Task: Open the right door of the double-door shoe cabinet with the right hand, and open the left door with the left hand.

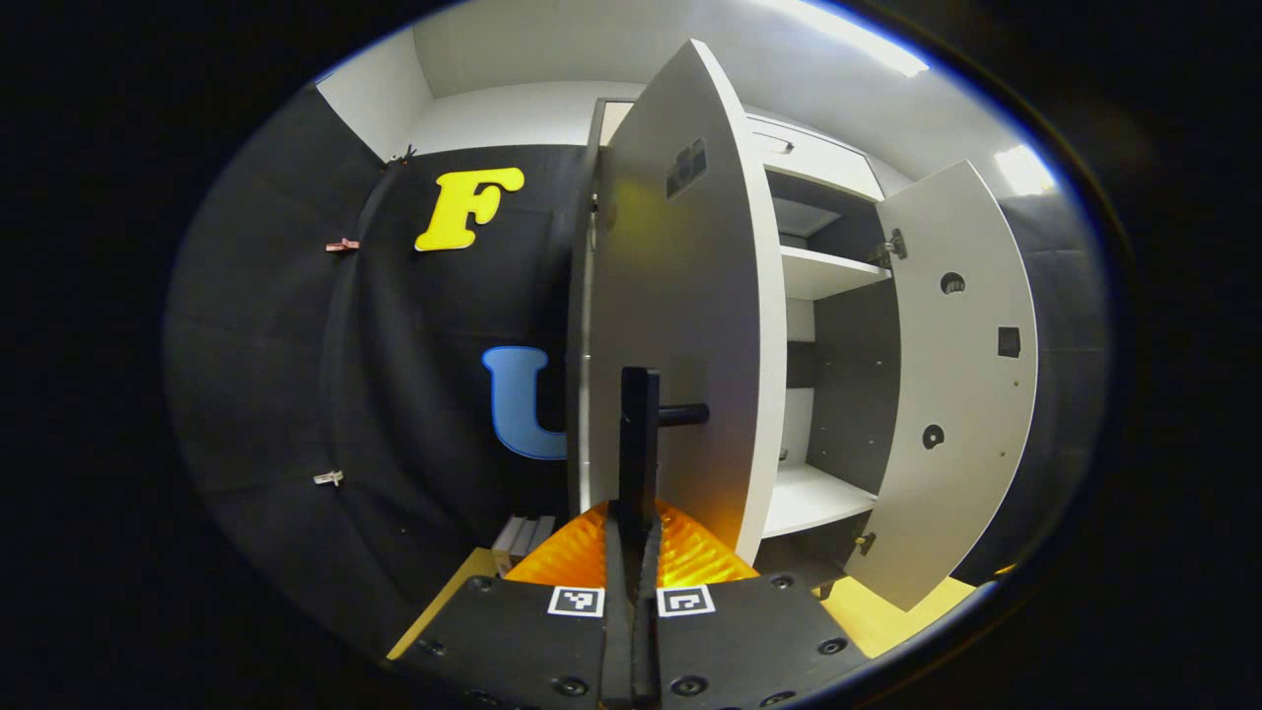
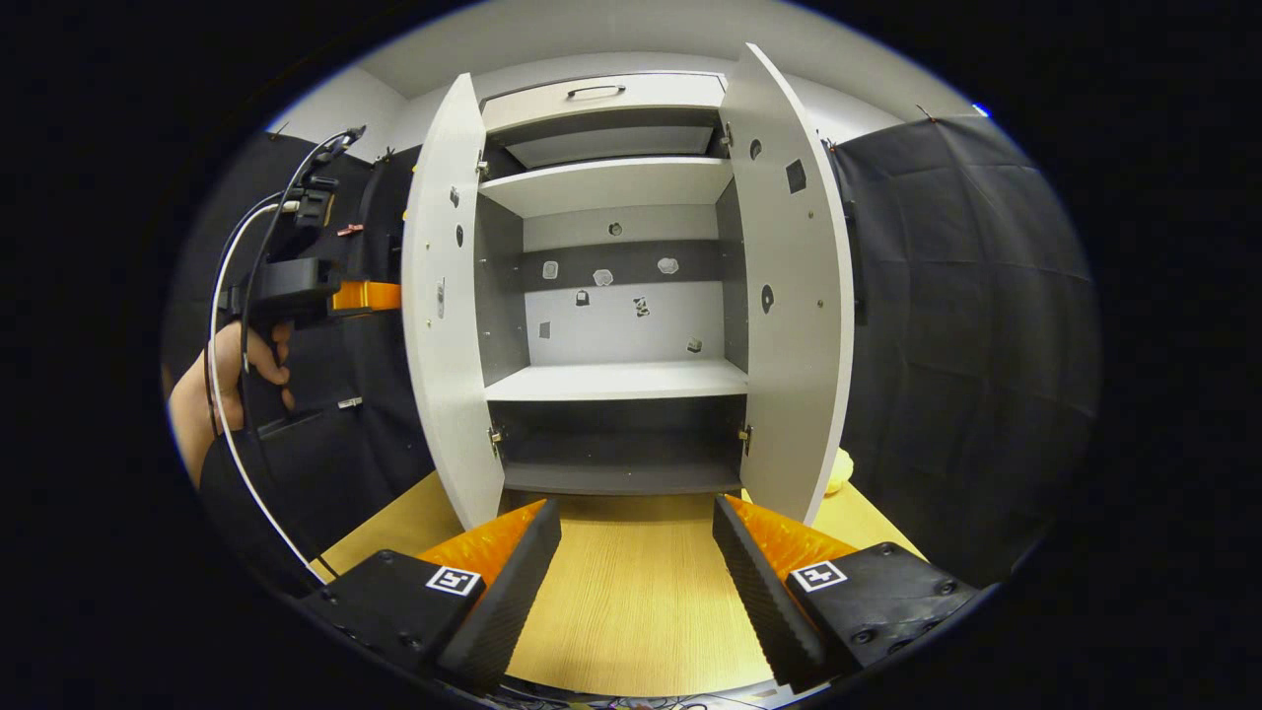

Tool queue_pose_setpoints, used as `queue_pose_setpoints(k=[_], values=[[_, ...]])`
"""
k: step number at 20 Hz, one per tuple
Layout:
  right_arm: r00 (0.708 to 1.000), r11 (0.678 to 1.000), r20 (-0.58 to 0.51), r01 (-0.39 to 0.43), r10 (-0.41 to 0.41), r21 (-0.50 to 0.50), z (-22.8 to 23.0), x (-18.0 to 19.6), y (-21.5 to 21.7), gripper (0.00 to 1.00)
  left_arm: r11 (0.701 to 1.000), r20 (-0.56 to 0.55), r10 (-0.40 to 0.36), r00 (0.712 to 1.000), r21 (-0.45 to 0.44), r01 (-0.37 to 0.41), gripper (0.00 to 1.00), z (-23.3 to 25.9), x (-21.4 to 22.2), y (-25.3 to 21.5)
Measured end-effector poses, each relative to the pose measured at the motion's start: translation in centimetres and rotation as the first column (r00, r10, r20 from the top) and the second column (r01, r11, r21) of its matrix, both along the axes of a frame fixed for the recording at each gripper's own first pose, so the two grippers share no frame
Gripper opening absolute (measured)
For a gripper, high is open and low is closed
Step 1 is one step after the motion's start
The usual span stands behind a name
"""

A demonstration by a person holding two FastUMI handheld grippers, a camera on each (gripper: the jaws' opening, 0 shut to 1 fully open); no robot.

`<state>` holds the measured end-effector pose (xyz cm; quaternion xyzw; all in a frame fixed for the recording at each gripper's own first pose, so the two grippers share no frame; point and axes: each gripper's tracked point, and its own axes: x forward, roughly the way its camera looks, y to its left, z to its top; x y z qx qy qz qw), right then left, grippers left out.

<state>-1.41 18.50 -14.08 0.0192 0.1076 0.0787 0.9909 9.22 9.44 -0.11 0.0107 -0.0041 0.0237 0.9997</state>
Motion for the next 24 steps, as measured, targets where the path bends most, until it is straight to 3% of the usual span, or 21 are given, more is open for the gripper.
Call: queue_pose_setpoints(k=[4,5,8,11,12,16,20,24], values=[[1.0,1.0,0.005,0.003,-0.003,-0.007,0.1,0.0,0.3,0.98,0.997,-0.004,0.079,0.997,-0.005,-0.079,0.05,-0.3,-0.6,5.0],[1.0,1.0,0.008,0.004,-0.004,-0.01,0.2,0.1,0.4,0.98,0.998,-0.009,0.066,0.998,-0.007,-0.066,0.05,-0.3,-0.7,5.7],[1.0,1.0,0.007,0.002,-0.002,-0.022,0.4,0.1,0.8,0.98,0.991,-0.015,-0.002,1.0,-0.13,0.0,0.05,-0.2,-0.7,5.0],[1.0,1.0,0.018,0.009,-0.009,-0.026,1.6,0.5,1.0,0.98,0.997,-0.036,0.008,0.999,-0.072,-0.01,0.05,-0.7,-1.0,5.5],[1.0,1.0,0.026,0.01,-0.009,-0.024,2.0,0.8,0.8,0.94,0.998,-0.037,0.007,0.999,-0.064,-0.009,0.05,-0.6,-1.2,5.4],[0.999,0.999,0.044,-0.008,0.01,-0.041,2.8,2.0,0.1,0.98,0.993,-0.05,0.049,0.998,-0.102,-0.054,0.05,-0.8,-2.8,5.2],[0.998,0.999,0.057,-0.02,0.022,-0.034,4.4,3.4,-1.9,0.98,0.993,-0.067,0.082,0.994,-0.077,-0.087,0.05,-0.3,-5.8,3.7],[0.994,0.999,0.105,-0.018,0.021,-0.033,7.0,4.7,-4.9,0.98,0.992,-0.004,0.113,0.994,-0.049,-0.113,0.07,2.0,-9.0,0.2]])
